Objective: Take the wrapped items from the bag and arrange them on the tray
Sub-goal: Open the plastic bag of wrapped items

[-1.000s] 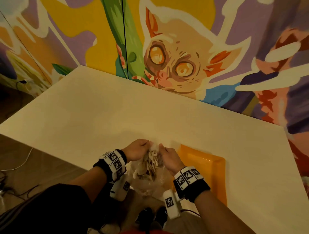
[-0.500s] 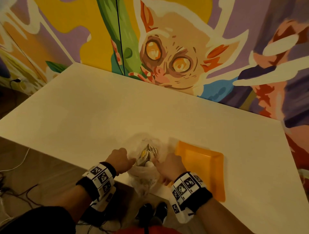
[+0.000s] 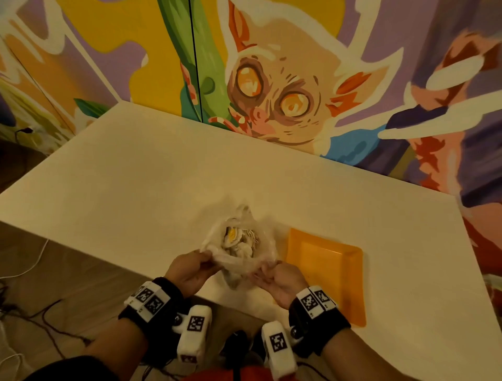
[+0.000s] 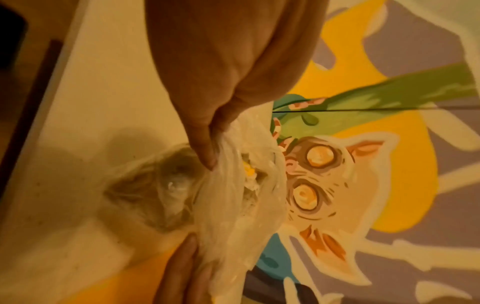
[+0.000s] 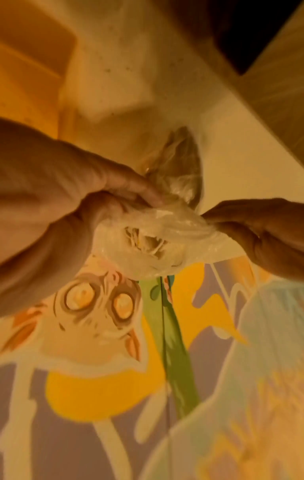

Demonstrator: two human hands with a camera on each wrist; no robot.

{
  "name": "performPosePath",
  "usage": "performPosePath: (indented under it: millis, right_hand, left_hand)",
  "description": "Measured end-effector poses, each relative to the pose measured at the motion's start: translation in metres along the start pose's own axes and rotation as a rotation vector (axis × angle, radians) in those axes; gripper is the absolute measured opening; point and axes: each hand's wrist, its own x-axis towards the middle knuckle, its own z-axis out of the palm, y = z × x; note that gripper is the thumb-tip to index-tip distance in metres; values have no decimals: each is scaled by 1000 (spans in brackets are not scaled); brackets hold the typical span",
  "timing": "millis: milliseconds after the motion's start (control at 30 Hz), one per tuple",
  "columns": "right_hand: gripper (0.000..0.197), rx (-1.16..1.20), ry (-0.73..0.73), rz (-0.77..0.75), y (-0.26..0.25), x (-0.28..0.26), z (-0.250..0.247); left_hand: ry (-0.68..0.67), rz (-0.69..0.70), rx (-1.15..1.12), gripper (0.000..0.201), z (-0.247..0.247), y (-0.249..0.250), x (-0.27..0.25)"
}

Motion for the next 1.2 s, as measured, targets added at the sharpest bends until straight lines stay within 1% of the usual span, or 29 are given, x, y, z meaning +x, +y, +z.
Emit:
performPosePath:
  millis: [33, 100, 167, 233, 267, 333, 367, 400, 433, 467, 500, 533, 567, 600, 633, 667, 700, 767, 800, 833, 867, 900, 933, 967, 1000, 1033, 1100, 1133, 1200]
  right_hand:
    - [34, 83, -22, 10, 0, 1, 0]
    - [46, 161, -23, 10, 0, 2, 5]
    - [54, 201, -8, 4, 1, 3, 12]
    - [59, 192, 4, 2, 4, 3, 18]
    - [55, 94, 17, -21, 5, 3, 19]
    - [35, -148, 33, 7, 5, -1, 15]
    - [27, -285, 35, 19, 5, -3, 14]
    - [21, -377, 29, 32, 5, -4, 12]
    - [16, -427, 29, 42, 6, -2, 9]
    - [15, -479, 31, 33, 6, 1, 8]
    - [21, -535, 48, 6, 6, 3, 9]
    - [30, -614, 96, -47, 7, 8, 10]
    - [41, -750, 156, -119, 7, 10, 11]
    - [49, -911, 224, -205, 5, 13, 10]
    - [50, -1066, 288, -302, 3, 15, 9]
    - [46, -1134, 336, -389, 1, 17, 8]
    - [39, -1161, 361, -448, -1, 17, 8]
    - [25, -1132, 406, -521, -2, 22, 6]
    - [20, -1086, 416, -513, -1, 26, 5]
    - [18, -1055, 415, -477, 1, 27, 5]
    - [18, -963, 403, -433, 2, 32, 4]
    - [20, -821, 374, -376, 3, 37, 4]
    - [22, -628, 331, -298, 3, 40, 5]
    - [21, -441, 278, -221, 4, 42, 5]
    - [17, -313, 238, -164, 4, 44, 4]
    - [11, -241, 200, -119, 4, 44, 6]
    - [5, -212, 162, -71, 5, 40, 9]
    - [9, -233, 162, -53, 5, 41, 8]
    - [20, -296, 186, -51, 3, 39, 6]
  left_hand:
    - [4, -29, -68, 25, 1, 0, 3]
    - [10, -83, -123, 30, 4, 1, 6]
    - [-19, -122, -117, 37, 12, 0, 6]
    - [-43, -98, -49, 34, 22, -2, 1]
    - [-47, -63, 14, 31, 25, -3, -2]
    - [-21, 16, 199, 23, 30, -5, -8]
    - [-12, 52, 297, 14, 29, -6, -8]
    - [-8, 84, 388, 10, 26, -6, -6]
    - [-5, 121, 484, 18, 20, -8, -1]
    - [-5, 171, 591, 24, 16, -8, 5]
    - [1, 229, 708, 27, 12, -7, 8]
    - [14, 297, 826, 31, 9, -6, 9]
    - [31, 350, 932, 36, 7, -5, 11]
    - [42, 382, 992, 40, 5, -4, 14]
    - [53, 385, 1002, 41, 5, -3, 16]
    - [59, 366, 978, 41, 7, -2, 17]
    - [63, 318, 935, 41, 9, -3, 18]
    - [44, 174, 818, 43, 11, -5, 19]
    - [29, 107, 766, 44, 9, -6, 20]
    - [23, 45, 704, 44, 7, -7, 19]
    - [21, -9, 633, 45, 3, -7, 22]
    - [13, -53, 567, 46, -2, -7, 24]
    - [4, -85, 510, 47, -6, -7, 26]
    - [3, -105, 481, 49, -10, -7, 27]
    - [1, -120, 469, 50, -13, -7, 29]
    - [-2, -134, 465, 51, -14, -8, 31]
    - [3, -143, 495, 53, -12, -9, 30]
    - [0, -122, 556, 56, -10, -9, 27]
    - [-37, -32, 773, 64, -5, -6, 21]
